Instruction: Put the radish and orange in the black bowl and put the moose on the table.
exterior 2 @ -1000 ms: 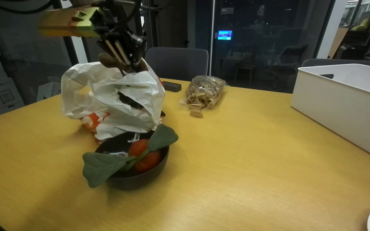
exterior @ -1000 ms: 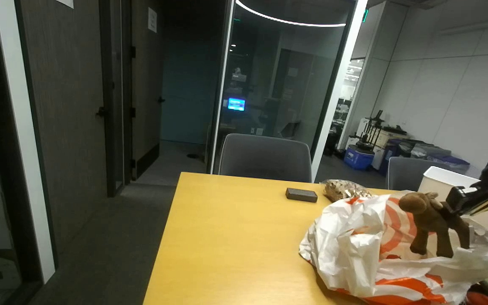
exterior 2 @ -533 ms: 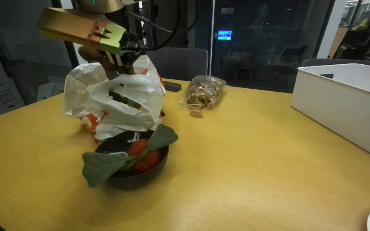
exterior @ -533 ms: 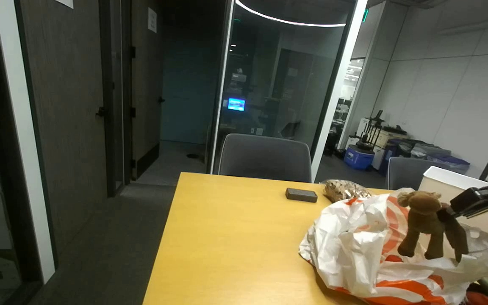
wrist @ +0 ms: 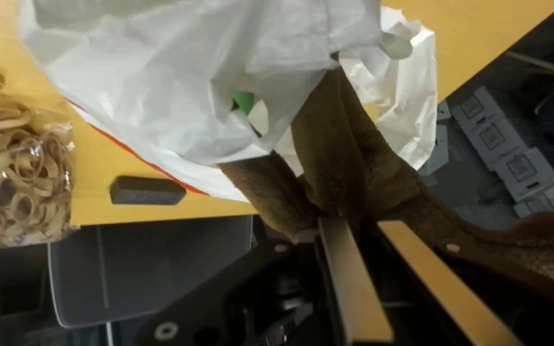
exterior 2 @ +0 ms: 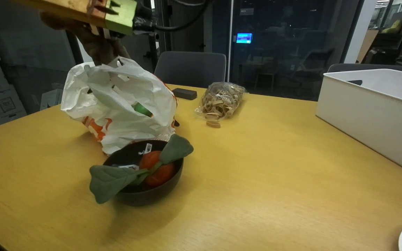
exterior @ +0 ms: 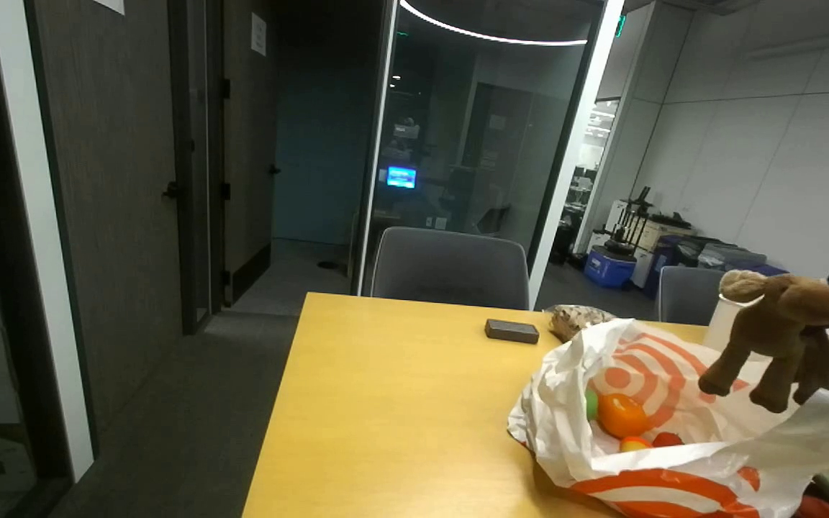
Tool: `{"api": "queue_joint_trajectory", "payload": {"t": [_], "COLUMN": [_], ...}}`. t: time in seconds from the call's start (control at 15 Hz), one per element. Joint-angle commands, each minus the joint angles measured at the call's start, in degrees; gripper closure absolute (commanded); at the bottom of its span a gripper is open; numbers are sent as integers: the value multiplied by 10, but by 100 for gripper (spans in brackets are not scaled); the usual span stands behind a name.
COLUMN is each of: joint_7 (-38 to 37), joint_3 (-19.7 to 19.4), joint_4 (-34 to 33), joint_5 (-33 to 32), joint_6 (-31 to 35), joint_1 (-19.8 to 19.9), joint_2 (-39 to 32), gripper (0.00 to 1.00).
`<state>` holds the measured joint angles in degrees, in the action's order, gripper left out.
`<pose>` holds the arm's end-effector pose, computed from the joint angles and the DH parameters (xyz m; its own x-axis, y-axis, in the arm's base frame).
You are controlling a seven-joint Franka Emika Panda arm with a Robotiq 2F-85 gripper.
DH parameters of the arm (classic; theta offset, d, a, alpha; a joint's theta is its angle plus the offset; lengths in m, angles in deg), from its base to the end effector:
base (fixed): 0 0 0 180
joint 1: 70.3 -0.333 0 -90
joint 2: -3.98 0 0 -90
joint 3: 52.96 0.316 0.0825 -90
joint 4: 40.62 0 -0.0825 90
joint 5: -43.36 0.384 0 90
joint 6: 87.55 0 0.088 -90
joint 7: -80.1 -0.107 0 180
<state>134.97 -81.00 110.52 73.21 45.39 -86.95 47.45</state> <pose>0.3658 -0.0747 0.4955 0.6854 0.2579 0.6810 0.5709 -0.7709 -0.2826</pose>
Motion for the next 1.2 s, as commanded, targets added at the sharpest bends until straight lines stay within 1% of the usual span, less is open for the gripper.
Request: {"api": "queue_joint_trajectory", "payload": {"t": [0.0,0.07,0.2,0.33,0.47,0.53,0.67,0.8,0.93,1.0,1.07,1.13], "joint_7": [118,152,207,256,272,267,270,258,251,241,236,227], "joint_3": [-49,-56,-59,-49,-16,13,54,93,126,112,120,123], "joint_4": [0,4,11,14,19,20,26,40,56,65,71,70], "joint_5": [108,153,239,319,396,419,463,486,508,505,512,517], "joint_6": [3,14,20,14,31,50,80,113,153,197,219,245], "joint_1": [-48,-52,-40,-9,39,72,125,180,223,204,220,225], "joint_2": [0,-1,-5,-9,-24,-39,-54,-57,-54,-46,-45,-51], "gripper": [97,97,97,97,97,97,97,97,97,97,97,97]}}
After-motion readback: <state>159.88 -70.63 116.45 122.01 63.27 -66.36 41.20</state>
